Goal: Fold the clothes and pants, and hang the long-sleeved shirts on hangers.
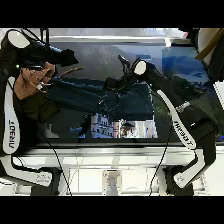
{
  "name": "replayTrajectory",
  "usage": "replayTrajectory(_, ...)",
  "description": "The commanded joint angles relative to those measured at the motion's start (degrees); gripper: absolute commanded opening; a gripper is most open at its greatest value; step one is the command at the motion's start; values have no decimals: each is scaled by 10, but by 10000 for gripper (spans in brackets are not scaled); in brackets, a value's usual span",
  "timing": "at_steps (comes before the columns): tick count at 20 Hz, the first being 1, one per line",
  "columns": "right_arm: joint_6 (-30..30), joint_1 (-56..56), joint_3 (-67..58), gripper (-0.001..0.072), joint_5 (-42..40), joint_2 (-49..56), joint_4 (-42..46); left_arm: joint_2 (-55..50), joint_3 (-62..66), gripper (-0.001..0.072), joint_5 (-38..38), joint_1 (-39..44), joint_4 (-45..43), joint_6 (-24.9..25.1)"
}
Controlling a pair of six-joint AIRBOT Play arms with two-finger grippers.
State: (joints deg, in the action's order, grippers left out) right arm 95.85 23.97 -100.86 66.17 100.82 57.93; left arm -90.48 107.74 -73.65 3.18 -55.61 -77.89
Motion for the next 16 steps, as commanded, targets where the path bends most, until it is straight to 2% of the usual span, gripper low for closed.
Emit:
replayTrajectory(1,-25,-16,-50,677,74,-36,99,5,0,12,-12,-8,-1,16)
replayTrajectory(4,-52,-79,-65,677,177,-119,301,5,0,12,-12,-8,-1,19)
replayTrajectory(7,-103,-201,-37,676,202,-191,299,5,0,12,-12,-9,-1,19)
replayTrajectory(9,-116,-302,25,676,173,-218,222,5,0,12,-12,-9,-1,19)
replayTrajectory(11,-161,-401,113,676,126,-217,36,5,0,12,-12,-8,0,19)
replayTrajectory(13,-250,-466,217,677,62,-203,-146,5,0,12,-12,-8,0,19)
replayTrajectory(16,-305,-499,331,678,17,-153,-221,5,0,12,-12,-8,2,19)
